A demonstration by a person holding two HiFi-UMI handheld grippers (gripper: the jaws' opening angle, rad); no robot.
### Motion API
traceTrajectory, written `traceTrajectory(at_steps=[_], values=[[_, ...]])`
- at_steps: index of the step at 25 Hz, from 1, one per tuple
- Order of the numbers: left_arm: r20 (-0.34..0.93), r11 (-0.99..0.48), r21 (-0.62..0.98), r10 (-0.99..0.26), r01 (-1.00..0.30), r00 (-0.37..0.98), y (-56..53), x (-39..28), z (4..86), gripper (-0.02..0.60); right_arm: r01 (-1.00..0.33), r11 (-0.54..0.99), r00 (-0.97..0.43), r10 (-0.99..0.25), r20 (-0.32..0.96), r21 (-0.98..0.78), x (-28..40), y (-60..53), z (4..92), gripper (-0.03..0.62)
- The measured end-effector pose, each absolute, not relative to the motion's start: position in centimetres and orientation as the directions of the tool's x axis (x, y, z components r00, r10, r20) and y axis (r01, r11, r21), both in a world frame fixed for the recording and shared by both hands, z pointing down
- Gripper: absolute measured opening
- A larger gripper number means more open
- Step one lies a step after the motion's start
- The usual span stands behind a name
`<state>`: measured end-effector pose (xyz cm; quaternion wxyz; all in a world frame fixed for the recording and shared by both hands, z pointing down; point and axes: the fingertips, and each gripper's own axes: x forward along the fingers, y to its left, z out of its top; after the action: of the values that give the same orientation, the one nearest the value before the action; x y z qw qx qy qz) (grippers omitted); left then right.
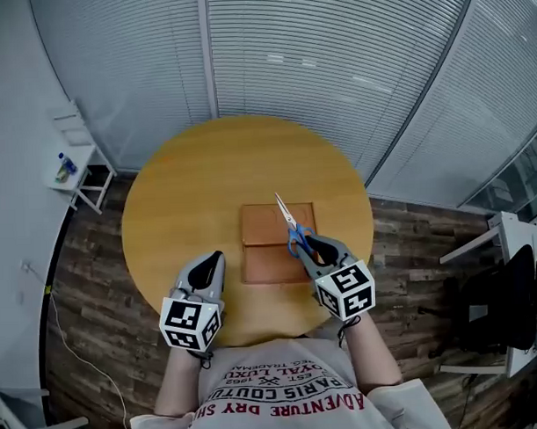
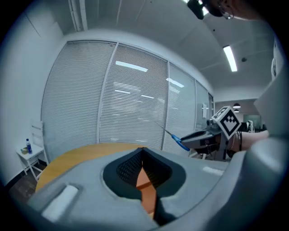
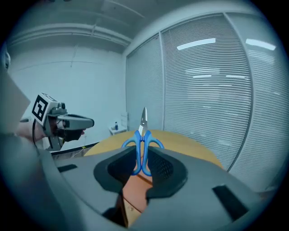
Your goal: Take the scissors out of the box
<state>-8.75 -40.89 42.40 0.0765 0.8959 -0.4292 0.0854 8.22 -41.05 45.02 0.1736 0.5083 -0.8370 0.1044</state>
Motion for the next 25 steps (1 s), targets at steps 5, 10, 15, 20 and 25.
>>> traceTrajectory(at_steps=[5,10,15,20,25], values=[[0.176,-0.659,0.034,-0.736,-0.751,0.654,-40.9,-8.5,39.7,0.009,-0.927,0.371,-0.370,-0.894,0.253,-0.047,9.4,-39.6,41.7,0.087],[0.127,-0.663,0.035,-0.739,-0.748,0.662,-40.6,-7.7,37.5,0.009,-0.948,0.312,-0.318,-0.935,0.159,-0.061,11.8,-37.9,39.9,0.087],[0.075,-0.681,-0.010,-0.731,-0.732,0.679,-39.8,-7.0,35.3,0.009,-0.960,0.274,-0.278,-0.952,0.126,-0.050,12.9,-37.9,38.8,0.087],[0.088,-0.679,-0.009,-0.732,-0.734,0.676,-40.3,-6.8,35.6,0.009,-0.959,0.278,-0.282,-0.951,0.127,-0.052,12.9,-38.2,38.8,0.087],[0.098,-0.672,-0.006,-0.738,-0.741,0.668,-40.7,-6.4,35.9,0.009,-0.956,0.291,-0.293,-0.948,0.124,-0.036,12.9,-38.0,38.9,0.087]])
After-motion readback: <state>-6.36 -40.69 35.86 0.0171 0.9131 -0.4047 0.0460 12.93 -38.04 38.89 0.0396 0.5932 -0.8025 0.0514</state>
